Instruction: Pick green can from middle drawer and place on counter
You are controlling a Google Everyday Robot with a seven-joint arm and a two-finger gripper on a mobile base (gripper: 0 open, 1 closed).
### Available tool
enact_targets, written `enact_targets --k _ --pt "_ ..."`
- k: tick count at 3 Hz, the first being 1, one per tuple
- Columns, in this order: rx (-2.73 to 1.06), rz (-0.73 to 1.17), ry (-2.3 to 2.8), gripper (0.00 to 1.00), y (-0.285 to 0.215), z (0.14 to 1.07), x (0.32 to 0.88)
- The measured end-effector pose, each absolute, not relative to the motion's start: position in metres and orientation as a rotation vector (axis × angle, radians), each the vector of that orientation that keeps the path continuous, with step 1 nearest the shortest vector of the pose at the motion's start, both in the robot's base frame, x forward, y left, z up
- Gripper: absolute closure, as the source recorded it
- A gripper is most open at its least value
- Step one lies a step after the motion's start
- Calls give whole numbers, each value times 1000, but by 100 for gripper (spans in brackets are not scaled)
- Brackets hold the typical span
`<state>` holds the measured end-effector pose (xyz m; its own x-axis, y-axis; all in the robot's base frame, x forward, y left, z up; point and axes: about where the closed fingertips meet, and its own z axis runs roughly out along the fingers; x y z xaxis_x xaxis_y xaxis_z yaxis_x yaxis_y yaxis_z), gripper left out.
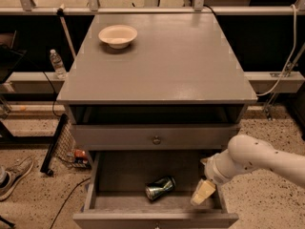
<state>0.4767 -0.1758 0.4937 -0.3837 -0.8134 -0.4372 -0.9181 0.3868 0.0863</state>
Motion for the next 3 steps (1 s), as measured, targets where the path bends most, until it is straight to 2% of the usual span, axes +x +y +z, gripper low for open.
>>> enact_targets --k 3 --pt "-1525 546 2078 0 -138 454 500"
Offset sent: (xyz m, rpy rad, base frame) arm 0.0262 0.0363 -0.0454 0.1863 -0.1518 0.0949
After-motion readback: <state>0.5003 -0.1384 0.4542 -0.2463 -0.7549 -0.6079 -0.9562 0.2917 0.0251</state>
